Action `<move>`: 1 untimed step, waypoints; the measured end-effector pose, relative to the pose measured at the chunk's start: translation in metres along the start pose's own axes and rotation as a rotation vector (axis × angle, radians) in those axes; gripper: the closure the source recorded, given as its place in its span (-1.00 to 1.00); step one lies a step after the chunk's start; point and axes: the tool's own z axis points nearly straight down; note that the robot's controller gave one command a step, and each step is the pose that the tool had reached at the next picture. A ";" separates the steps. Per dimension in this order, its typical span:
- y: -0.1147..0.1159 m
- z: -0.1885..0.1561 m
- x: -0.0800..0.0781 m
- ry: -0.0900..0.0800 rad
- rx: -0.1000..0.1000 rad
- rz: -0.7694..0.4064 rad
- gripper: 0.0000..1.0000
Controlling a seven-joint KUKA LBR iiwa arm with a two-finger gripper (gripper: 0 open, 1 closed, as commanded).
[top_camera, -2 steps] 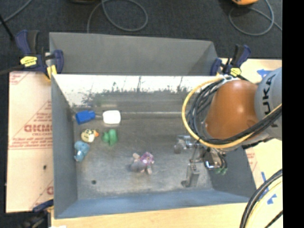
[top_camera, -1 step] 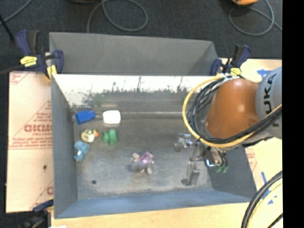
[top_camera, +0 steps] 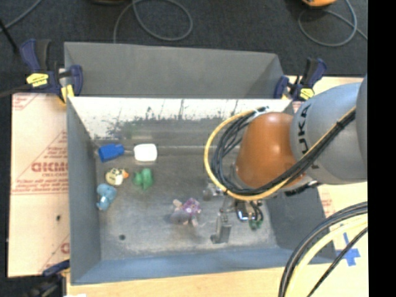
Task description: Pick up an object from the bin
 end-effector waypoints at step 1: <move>0.018 0.021 -0.008 0.010 0.001 -0.073 -1.00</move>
Offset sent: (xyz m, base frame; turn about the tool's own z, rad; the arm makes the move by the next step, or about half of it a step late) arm 0.0449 0.0405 -0.0016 -0.1470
